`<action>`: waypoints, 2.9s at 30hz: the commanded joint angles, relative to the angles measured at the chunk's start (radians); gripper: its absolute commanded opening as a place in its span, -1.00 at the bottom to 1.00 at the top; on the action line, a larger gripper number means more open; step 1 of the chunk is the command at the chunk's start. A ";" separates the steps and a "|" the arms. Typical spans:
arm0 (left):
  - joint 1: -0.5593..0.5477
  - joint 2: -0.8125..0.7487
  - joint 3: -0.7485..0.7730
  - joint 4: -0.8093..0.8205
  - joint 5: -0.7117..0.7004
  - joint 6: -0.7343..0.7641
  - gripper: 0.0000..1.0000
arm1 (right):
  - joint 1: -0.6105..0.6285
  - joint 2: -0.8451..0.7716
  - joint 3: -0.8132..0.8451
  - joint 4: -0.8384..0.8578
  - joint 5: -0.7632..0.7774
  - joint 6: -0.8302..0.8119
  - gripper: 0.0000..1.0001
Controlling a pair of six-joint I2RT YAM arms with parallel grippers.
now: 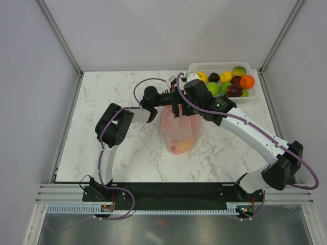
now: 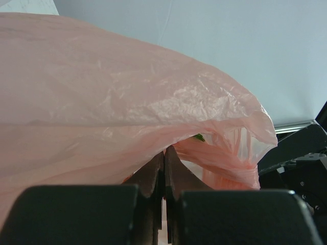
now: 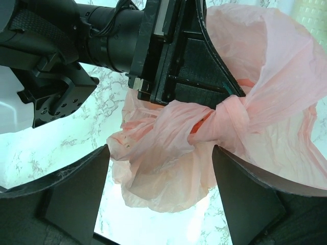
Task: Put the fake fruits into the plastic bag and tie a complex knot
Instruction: Tie the plastic bag at the center of the board.
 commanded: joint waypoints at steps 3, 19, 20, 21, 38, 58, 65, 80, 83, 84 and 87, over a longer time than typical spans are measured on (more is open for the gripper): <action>-0.005 -0.052 0.006 0.047 0.026 0.014 -0.95 | -0.036 -0.081 0.040 -0.016 -0.059 -0.016 0.79; -0.005 -0.053 0.004 0.050 0.027 0.011 -0.96 | -0.205 -0.184 0.026 -0.001 -0.149 -0.056 0.49; -0.005 -0.052 0.006 0.050 0.027 0.011 -0.95 | -0.222 -0.189 0.021 0.005 -0.163 -0.059 0.46; -0.005 -0.052 0.006 0.051 0.030 0.010 -0.96 | -0.239 -0.192 0.014 0.014 -0.177 -0.060 0.35; -0.011 -0.053 0.030 0.050 0.058 0.010 -0.96 | -0.403 -0.120 -0.166 0.255 -0.479 -0.033 -0.45; -0.020 -0.047 0.085 0.025 0.102 0.045 -0.95 | -0.404 -0.066 -0.170 0.293 -0.547 -0.040 -0.21; -0.020 -0.044 0.093 0.031 0.102 0.047 -0.95 | -0.403 -0.083 -0.189 0.278 -0.554 -0.039 -0.20; -0.019 -0.038 0.099 0.012 0.069 0.062 -0.96 | -0.403 -0.132 -0.212 0.240 -0.518 -0.020 -0.13; -0.019 -0.040 0.099 0.012 0.067 0.067 -0.95 | -0.403 -0.124 -0.210 0.232 -0.522 -0.019 -0.21; -0.019 -0.040 0.098 0.012 0.065 0.068 -0.95 | -0.403 -0.123 -0.210 0.232 -0.524 -0.017 -0.25; -0.017 -0.049 0.084 0.015 0.049 0.074 -0.95 | -0.404 -0.120 -0.212 0.231 -0.528 -0.016 -0.41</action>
